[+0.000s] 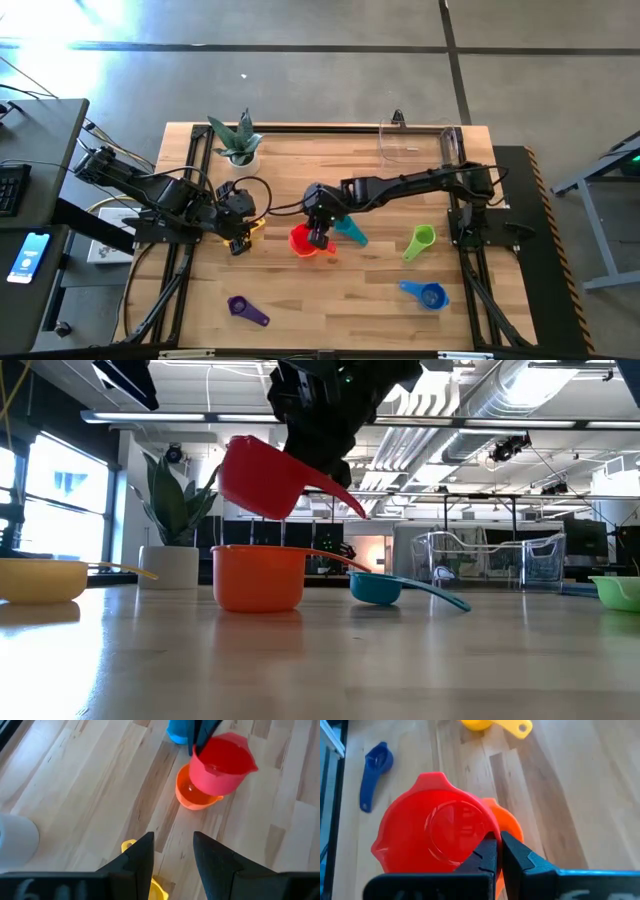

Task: Nest measuring cups in basket
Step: Stack the red measuring cup on top of the orange measuring cup

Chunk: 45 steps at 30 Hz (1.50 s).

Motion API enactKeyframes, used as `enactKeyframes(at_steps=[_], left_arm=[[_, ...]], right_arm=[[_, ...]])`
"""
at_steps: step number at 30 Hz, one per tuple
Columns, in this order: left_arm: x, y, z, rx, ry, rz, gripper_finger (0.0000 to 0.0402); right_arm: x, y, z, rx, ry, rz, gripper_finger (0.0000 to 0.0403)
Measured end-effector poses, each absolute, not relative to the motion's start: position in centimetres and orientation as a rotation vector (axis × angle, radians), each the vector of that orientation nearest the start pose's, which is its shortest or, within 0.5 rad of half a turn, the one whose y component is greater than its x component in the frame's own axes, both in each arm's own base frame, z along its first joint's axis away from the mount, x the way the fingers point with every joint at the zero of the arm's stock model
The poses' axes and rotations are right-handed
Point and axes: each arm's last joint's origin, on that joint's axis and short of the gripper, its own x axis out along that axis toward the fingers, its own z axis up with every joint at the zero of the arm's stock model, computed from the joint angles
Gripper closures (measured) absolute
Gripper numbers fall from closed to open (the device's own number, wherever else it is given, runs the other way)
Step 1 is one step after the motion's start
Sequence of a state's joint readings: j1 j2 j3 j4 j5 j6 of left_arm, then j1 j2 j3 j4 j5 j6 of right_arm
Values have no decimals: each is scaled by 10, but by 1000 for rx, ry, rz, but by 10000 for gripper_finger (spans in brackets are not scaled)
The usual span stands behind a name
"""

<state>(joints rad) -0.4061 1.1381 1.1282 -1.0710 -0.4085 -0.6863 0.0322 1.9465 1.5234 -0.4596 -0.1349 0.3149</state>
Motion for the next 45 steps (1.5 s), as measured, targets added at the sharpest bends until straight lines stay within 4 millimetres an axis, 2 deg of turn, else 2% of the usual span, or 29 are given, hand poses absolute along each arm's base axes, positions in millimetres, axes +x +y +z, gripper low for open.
enactKeyframes(at_steps=[13, 30, 41, 45], left_arm=[[188, -68, 318, -269, 916, 367, 273], [188, -68, 318, -277, 914, 371, 273], [188, -68, 318, -278, 914, 371, 273], [188, -68, 318, -277, 914, 371, 273]], right_arm=[[432, 18, 202, 291, 976, 11, 403], [432, 18, 198, 286, 995, 4, 402], [432, 18, 198, 286, 991, 16, 342], [432, 18, 198, 295, 991, 10, 331]])
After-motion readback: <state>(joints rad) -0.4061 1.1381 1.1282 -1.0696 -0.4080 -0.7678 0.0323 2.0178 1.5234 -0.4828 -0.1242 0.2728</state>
